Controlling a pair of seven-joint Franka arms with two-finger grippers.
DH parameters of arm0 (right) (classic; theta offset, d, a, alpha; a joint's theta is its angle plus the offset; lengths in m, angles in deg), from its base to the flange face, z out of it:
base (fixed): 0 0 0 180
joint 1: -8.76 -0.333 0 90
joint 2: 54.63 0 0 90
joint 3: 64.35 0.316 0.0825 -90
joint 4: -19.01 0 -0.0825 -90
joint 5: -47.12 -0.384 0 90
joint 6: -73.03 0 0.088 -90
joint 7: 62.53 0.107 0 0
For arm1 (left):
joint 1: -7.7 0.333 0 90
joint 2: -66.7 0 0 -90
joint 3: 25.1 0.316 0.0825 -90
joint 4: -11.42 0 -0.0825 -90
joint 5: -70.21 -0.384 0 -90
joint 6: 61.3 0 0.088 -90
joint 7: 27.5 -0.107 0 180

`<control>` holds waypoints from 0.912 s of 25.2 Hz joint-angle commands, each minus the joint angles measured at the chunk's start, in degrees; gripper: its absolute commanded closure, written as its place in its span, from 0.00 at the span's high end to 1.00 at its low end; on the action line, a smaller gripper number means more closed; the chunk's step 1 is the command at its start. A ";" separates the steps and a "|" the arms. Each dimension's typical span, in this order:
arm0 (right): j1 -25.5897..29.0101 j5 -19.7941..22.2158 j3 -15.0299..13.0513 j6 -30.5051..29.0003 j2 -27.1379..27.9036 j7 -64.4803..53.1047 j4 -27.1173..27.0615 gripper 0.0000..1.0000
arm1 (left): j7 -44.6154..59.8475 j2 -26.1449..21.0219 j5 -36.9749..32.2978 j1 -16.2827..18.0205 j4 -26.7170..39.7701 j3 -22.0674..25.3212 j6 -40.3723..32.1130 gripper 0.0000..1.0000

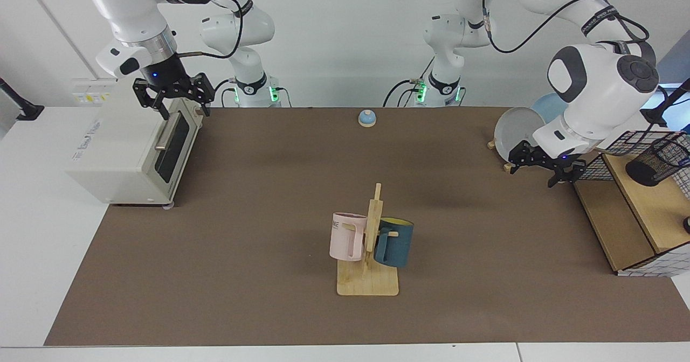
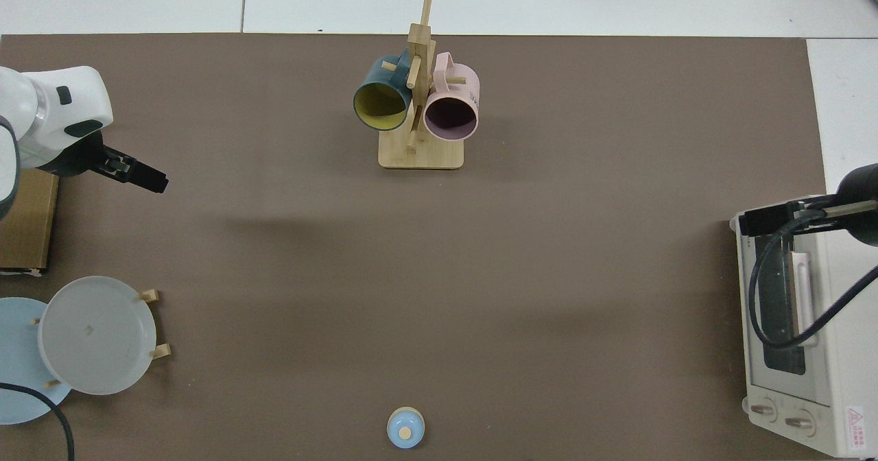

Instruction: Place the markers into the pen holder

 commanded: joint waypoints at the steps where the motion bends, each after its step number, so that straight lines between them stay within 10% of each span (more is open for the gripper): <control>1: 0.33 -1.25 0.00 -0.71 0.63 0.75 -0.76 1.00 | 12.14 1.78 1.10 -0.16 1.54 -0.18 -1.09 1.00; 14: 0.33 -1.25 0.00 -0.71 0.63 0.66 -0.76 1.00 | 18.14 11.44 -6.90 3.87 2.94 -8.08 -5.39 1.00; 23: 0.33 -1.25 0.00 -0.71 0.63 0.66 -0.76 1.00 | 18.05 18.83 -3.65 3.09 13.84 -3.34 -0.48 1.00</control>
